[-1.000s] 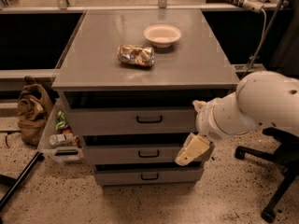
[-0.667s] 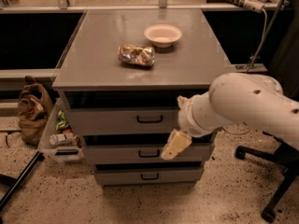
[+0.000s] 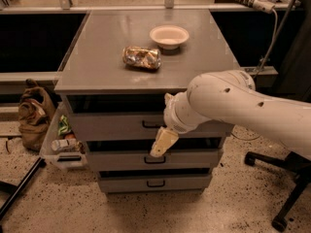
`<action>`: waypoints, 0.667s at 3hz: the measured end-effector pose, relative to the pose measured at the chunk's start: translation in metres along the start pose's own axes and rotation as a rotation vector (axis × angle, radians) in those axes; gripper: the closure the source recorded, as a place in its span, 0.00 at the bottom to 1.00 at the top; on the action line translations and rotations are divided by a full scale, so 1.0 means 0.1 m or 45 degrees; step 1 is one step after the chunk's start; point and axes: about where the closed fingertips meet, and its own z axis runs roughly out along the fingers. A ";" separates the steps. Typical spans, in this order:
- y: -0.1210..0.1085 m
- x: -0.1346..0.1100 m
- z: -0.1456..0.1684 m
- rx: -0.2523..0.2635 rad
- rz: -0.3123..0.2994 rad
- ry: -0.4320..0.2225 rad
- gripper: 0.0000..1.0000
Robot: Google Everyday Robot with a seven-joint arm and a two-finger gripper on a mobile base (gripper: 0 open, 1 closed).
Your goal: Open top drawer
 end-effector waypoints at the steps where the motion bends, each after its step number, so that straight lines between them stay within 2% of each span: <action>1: 0.00 0.00 0.00 0.000 0.000 0.000 0.00; 2: 0.06 0.07 0.13 -0.026 0.039 -0.008 0.00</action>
Offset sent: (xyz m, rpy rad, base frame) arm 0.0009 -0.0001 -0.0402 0.0500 0.0721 -0.0346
